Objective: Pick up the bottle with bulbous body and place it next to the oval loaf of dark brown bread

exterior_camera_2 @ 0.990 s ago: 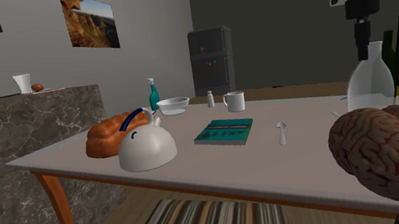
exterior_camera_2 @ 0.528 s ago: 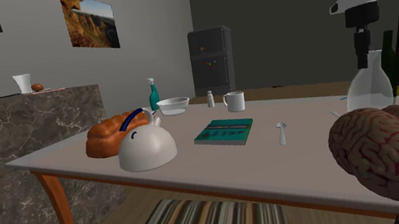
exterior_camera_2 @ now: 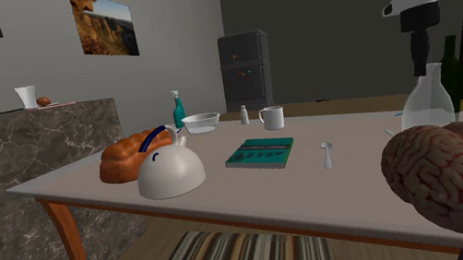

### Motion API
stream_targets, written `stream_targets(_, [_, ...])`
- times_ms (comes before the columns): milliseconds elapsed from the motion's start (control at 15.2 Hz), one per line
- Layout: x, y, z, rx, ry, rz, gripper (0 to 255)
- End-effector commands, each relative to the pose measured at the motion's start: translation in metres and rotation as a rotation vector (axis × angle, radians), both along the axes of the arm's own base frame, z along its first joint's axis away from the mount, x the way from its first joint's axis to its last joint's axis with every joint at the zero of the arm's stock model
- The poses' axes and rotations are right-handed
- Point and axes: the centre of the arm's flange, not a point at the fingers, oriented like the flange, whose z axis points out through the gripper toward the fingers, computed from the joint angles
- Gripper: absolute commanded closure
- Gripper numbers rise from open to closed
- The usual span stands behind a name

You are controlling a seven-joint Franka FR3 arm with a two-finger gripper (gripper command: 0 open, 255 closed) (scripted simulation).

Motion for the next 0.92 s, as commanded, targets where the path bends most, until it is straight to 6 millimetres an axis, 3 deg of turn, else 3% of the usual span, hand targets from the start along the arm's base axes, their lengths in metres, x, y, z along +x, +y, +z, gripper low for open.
stream_targets(0, [0.0,0.0,0.0,0.0,0.0,0.0,0])
stream_targets(66, [0.0,0.0,0.0,0.0,0.0,0.0,0])
stream_targets(330, [0.003,0.001,0.05,0.0,0.0,0.0,0])
stream_targets(858, [0.003,0.001,0.05,0.0,0.0,0.0,0])
